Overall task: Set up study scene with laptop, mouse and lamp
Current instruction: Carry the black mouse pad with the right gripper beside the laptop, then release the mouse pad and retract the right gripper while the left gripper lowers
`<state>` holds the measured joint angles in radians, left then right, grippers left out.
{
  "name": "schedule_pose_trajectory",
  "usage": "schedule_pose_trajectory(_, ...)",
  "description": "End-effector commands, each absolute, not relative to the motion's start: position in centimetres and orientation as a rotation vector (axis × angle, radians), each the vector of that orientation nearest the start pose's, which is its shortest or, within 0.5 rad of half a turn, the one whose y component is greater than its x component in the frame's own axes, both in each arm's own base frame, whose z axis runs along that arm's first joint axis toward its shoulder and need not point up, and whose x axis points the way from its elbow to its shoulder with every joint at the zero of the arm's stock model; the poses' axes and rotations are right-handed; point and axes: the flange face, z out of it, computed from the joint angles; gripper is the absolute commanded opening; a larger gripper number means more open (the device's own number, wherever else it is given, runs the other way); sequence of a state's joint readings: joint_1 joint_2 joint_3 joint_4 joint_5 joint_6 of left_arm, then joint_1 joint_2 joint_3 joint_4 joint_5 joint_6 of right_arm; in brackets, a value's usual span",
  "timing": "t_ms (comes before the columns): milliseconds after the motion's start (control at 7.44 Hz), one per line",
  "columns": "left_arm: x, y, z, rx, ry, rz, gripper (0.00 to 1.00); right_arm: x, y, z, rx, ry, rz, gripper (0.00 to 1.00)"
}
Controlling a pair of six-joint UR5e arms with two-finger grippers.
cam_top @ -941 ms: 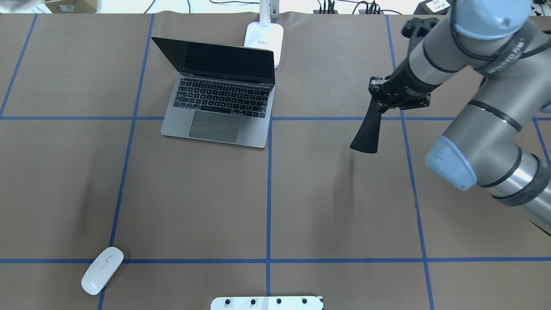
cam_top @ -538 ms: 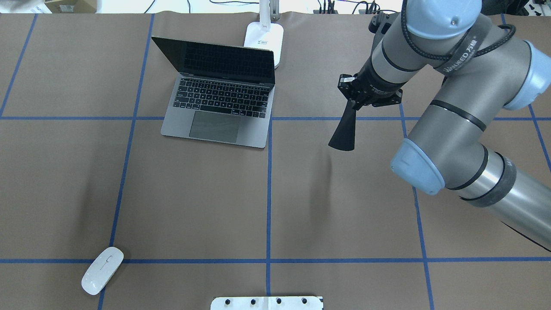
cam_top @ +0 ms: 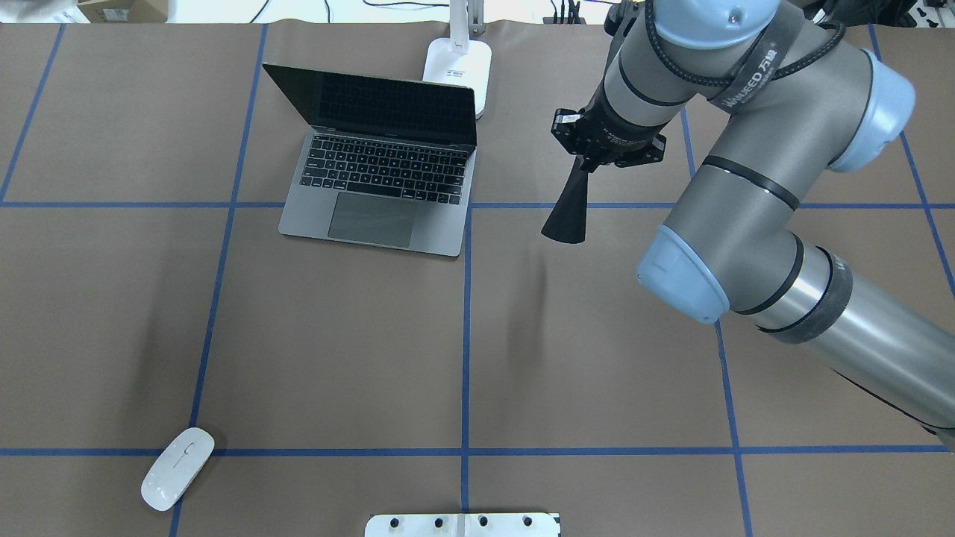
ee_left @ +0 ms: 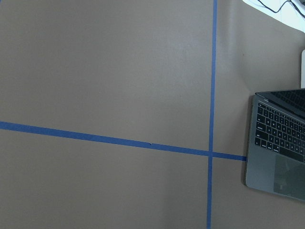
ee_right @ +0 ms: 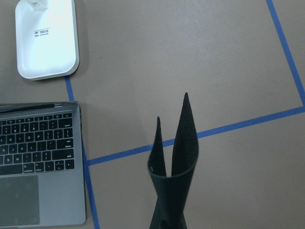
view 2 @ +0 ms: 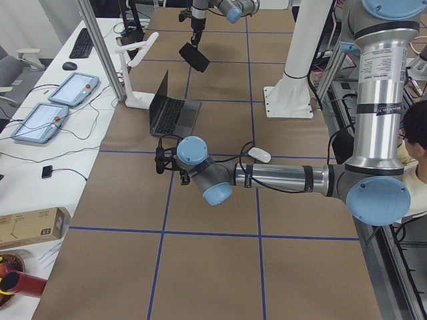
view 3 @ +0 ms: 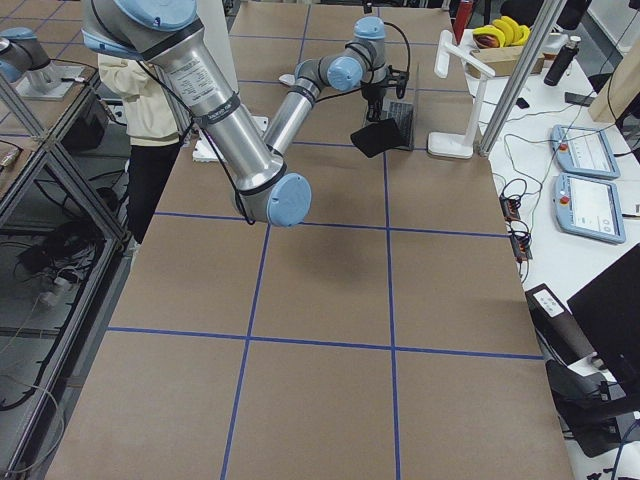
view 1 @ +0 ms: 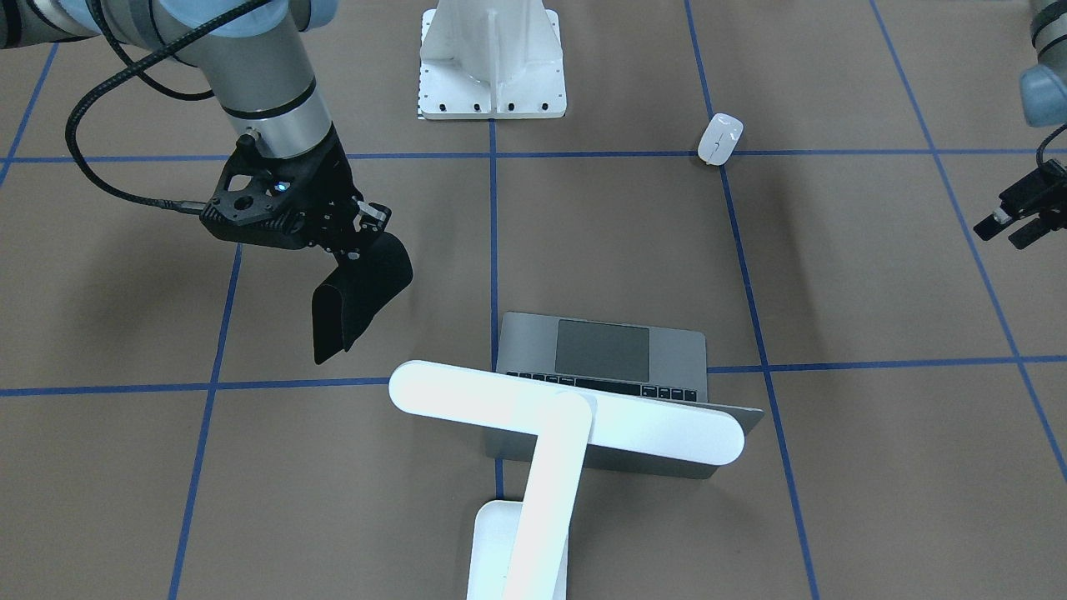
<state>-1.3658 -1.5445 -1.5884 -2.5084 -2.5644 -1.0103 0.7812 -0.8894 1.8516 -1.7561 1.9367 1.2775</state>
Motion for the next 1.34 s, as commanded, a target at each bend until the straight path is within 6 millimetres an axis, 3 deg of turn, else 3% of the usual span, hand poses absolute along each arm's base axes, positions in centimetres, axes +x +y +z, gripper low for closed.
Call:
schedule_pose_trajectory(0,5.1,-48.5,54.4,0.17,1.224,-0.245,0.99,-38.0,-51.3,17.8,0.146,-0.795,0.333,1.0)
schedule_pose_trajectory(269,5.2,-48.5,54.6,0.154,1.222,-0.259,0.99,-38.0,-51.4,18.3,0.146,-0.787,0.323,1.0)
schedule_pose_trajectory(672,5.8,-48.9,54.6,0.054,1.198,-0.367,1.0,-37.7,-50.8,24.3,0.115,-0.706,0.245,1.0)
schedule_pose_trajectory(941,11.2,-47.7,51.5,0.039,1.214,-0.26,1.0,-36.5,-49.5,30.2,0.085,-0.644,0.089,1.0)
schedule_pose_trajectory(1210,18.3,-45.8,50.6,-0.04,1.218,-0.122,1.0,-33.7,-47.0,36.6,0.053,-0.586,-0.056,1.0)
